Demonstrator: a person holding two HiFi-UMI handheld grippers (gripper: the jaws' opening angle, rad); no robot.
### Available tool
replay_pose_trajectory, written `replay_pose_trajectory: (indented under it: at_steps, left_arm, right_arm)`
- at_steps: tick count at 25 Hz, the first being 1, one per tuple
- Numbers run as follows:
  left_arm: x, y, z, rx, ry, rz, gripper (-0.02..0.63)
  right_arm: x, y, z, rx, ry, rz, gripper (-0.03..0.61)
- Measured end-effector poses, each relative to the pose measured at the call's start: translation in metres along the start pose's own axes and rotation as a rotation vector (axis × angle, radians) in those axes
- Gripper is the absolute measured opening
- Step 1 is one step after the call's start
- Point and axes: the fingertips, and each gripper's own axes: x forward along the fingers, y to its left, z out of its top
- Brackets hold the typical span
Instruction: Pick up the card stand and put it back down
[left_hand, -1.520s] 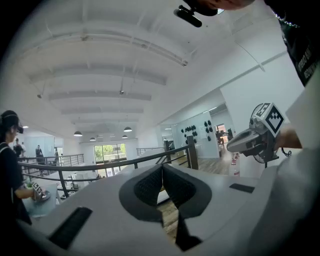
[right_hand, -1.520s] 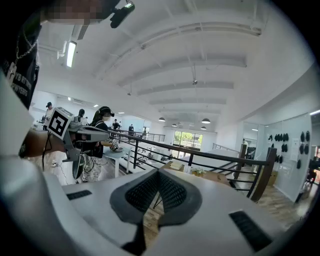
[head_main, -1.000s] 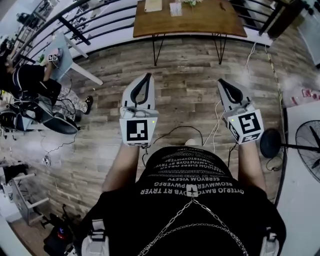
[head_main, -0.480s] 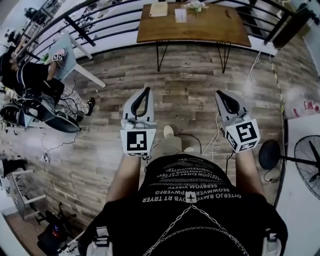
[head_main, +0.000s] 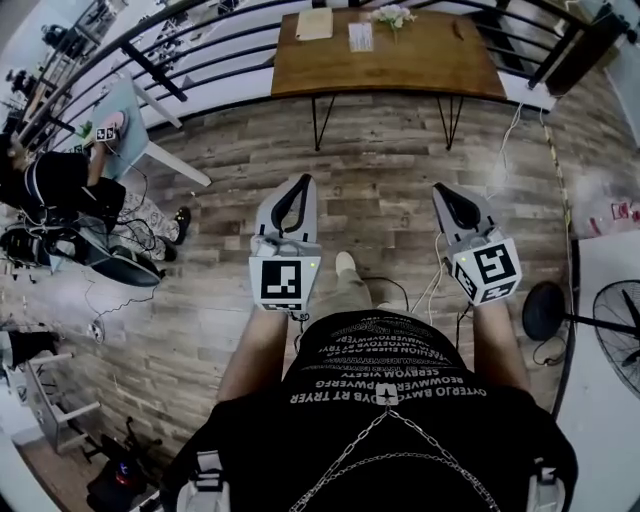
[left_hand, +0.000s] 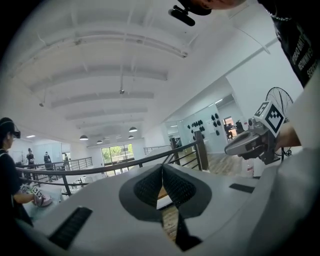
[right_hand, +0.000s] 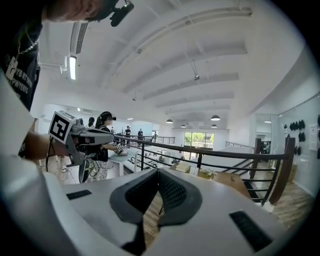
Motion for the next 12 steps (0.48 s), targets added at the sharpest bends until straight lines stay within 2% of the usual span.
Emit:
replay_pose_trajectory:
  at_steps: [12]
  left_arm:
    - [0.066,0.02,-0.008,-0.029,0.008,-0.045,0.028]
  right_arm:
    - [0.057,-0.032,0.0,0.019,0.03,-0.003,0.015]
